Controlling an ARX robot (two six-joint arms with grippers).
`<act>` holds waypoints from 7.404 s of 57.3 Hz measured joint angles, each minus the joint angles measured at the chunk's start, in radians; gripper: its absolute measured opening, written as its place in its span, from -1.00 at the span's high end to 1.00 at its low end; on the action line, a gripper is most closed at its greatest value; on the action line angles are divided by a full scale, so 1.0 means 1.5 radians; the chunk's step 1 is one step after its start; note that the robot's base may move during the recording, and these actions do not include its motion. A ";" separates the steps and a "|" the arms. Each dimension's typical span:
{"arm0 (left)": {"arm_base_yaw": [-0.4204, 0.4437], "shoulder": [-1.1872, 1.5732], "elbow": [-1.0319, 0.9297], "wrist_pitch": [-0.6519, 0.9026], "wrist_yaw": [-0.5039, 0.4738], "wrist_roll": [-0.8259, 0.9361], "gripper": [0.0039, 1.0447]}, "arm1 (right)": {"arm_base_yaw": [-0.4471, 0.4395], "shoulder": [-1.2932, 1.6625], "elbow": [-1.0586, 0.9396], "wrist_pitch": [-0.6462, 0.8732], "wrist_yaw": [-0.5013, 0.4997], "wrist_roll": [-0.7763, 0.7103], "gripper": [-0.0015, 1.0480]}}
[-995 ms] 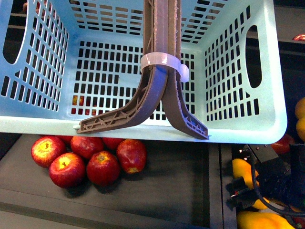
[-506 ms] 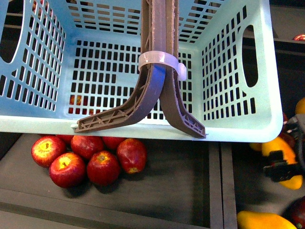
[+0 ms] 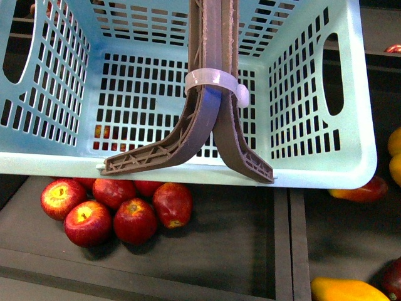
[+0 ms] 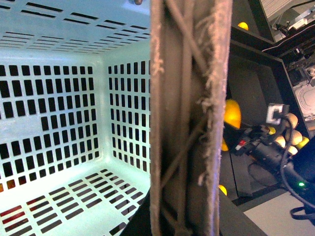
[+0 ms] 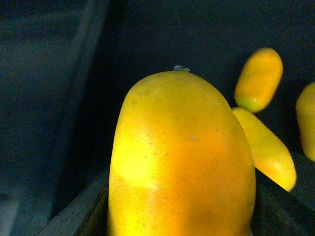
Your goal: Pick mango and avocado into basket
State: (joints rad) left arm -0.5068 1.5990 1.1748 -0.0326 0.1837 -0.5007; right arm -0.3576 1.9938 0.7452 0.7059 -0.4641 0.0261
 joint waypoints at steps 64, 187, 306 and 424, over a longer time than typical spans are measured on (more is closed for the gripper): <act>0.000 0.000 0.000 0.000 0.000 0.000 0.89 | 0.448 -0.274 -0.127 -0.018 0.136 0.121 -0.70; 0.000 0.002 0.000 -0.001 -0.001 0.004 0.89 | 0.236 -1.117 -0.468 -0.287 0.308 -0.017 -0.57; 0.000 0.005 0.005 -0.003 -0.001 0.001 0.89 | 0.237 -1.119 -0.473 -0.289 0.309 -0.017 -0.85; 0.000 0.005 0.005 -0.003 0.000 0.002 0.89 | 0.192 0.404 0.307 -0.072 0.316 -0.101 -0.85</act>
State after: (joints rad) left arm -0.5068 1.6062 1.1816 -0.0376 0.1837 -0.4980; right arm -0.0704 2.5999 1.2057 0.5972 0.0101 -0.1257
